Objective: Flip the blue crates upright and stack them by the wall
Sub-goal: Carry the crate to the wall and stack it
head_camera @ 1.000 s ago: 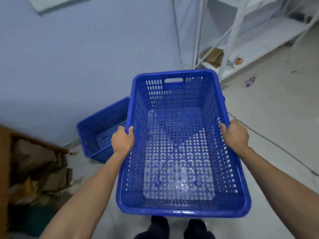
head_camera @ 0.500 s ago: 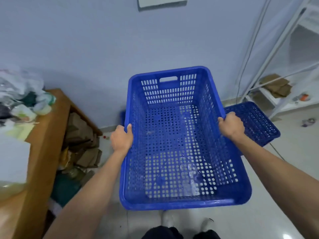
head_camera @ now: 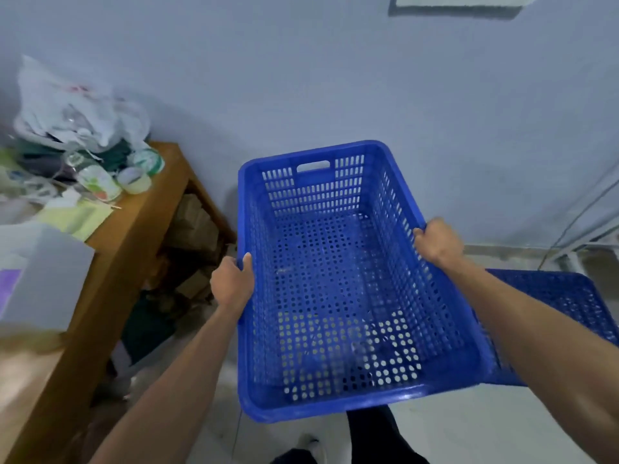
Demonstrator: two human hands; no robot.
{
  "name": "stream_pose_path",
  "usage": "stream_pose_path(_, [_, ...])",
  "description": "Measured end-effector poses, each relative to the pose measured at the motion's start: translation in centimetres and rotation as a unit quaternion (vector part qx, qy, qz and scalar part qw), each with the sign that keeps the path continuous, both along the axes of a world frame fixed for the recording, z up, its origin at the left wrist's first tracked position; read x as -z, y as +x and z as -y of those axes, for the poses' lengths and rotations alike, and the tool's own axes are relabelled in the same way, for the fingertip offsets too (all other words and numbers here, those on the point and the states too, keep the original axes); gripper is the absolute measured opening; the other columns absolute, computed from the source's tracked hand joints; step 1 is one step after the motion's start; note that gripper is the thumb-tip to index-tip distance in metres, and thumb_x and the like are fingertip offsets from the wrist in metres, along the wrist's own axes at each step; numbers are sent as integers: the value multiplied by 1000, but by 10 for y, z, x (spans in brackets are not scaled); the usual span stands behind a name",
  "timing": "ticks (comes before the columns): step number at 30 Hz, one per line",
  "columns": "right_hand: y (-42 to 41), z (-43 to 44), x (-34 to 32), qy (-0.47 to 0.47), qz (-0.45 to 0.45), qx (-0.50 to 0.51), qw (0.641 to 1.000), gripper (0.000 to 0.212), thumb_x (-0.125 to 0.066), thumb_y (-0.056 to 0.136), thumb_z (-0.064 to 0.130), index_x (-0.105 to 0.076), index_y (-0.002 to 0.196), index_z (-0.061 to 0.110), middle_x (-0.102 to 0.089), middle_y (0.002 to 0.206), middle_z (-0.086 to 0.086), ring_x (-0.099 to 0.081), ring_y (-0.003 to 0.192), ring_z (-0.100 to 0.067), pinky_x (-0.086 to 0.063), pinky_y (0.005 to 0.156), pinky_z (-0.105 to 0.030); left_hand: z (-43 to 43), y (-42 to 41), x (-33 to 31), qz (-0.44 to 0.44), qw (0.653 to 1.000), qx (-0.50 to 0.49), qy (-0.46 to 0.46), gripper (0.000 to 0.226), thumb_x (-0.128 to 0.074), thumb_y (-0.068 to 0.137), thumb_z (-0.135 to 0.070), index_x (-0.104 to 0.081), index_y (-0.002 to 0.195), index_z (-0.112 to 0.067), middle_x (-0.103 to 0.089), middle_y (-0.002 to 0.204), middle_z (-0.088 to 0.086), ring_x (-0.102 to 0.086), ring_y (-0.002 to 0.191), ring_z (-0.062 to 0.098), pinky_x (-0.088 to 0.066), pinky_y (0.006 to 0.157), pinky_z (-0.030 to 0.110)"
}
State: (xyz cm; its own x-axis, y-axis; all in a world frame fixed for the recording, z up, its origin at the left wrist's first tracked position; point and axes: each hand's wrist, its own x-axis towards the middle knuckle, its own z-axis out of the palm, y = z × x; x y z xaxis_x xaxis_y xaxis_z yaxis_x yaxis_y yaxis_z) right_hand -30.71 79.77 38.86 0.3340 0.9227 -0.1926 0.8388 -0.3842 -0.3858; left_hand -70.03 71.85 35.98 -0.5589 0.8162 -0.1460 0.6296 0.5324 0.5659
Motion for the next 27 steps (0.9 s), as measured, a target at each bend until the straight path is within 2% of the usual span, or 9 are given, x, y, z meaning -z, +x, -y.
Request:
stream_pose_path(3, [-7,-66,18,-29,27,-63,997,26,-53,96,29,-52,90,4,-65,100,-21,-62,87,-37,-44,70,-37,-22,8,11,23,998,-40,-42,42,-48,97,-47,-60,98,-7,-66,94,12,-64,90,31,-54,85,44])
stream_pose_path(6, [-11,-126,36,-50,81,-123,988,35,-50,98,30,-51,113,-1,-61,116,-22,-61,103,-41,-47,81,-42,-41,20,27,42,993,-85,-70,43,-48,97,-46,-60,98,-5,-67,96,15,-64,92,36,-53,84,43])
stream_pose_path(10, [-23,-188,55,-67,142,-188,969,32,-52,96,21,-48,117,-3,-58,118,-22,-60,105,-42,-46,80,-43,-54,31,58,111,979,-97,-139,39,-52,95,-38,-62,91,-1,-67,94,16,-64,93,37,-52,81,41])
stream_pose_path(14, [-38,-239,77,-103,194,-242,945,35,-51,95,19,-46,123,-2,-56,123,-20,-58,110,-39,-46,81,-41,-56,37,94,204,959,-100,-170,29,-61,92,-32,-66,87,-3,-71,87,11,-72,73,25,-62,70,42])
stream_pose_path(16, [-45,-257,89,-113,214,-267,933,39,-53,95,21,-44,126,-1,-55,125,-19,-58,111,-38,-46,81,-41,-54,42,108,246,946,-109,-181,25,-66,90,-29,-67,85,-5,-73,86,11,-72,66,18,-61,60,35])
stream_pose_path(18, [-57,-272,99,-118,228,-282,924,41,-54,95,23,-43,127,0,-53,125,-18,-58,109,-37,-44,74,-40,-50,49,120,303,927,-120,-186,20,-69,89,-25,-69,82,-6,-75,82,14,-73,62,17,-57,52,27])
stream_pose_path(22, [-78,-296,116,-108,237,-315,913,45,-54,96,24,-41,131,1,-50,126,-17,-59,106,-38,-46,75,-42,-38,71,137,401,881,-154,-196,22,-74,85,-18,-68,84,3,-75,76,19,-74,65,26,-60,60,31])
stream_pose_path(24, [-88,-308,125,-98,236,-328,910,44,-56,95,23,-42,130,0,-50,126,-17,-59,106,-39,-47,77,-43,-35,85,144,435,861,-170,-203,22,-76,84,-18,-66,82,1,-75,71,17,-73,61,22,-59,58,28])
stream_pose_path(27, [-101,-323,138,-89,249,-353,897,44,-57,95,22,-43,130,0,-50,126,-17,-58,107,-38,-44,82,-43,-34,109,153,480,833,-174,-211,23,-73,87,-21,-68,90,1,-76,73,14,-73,64,21,-60,62,30])
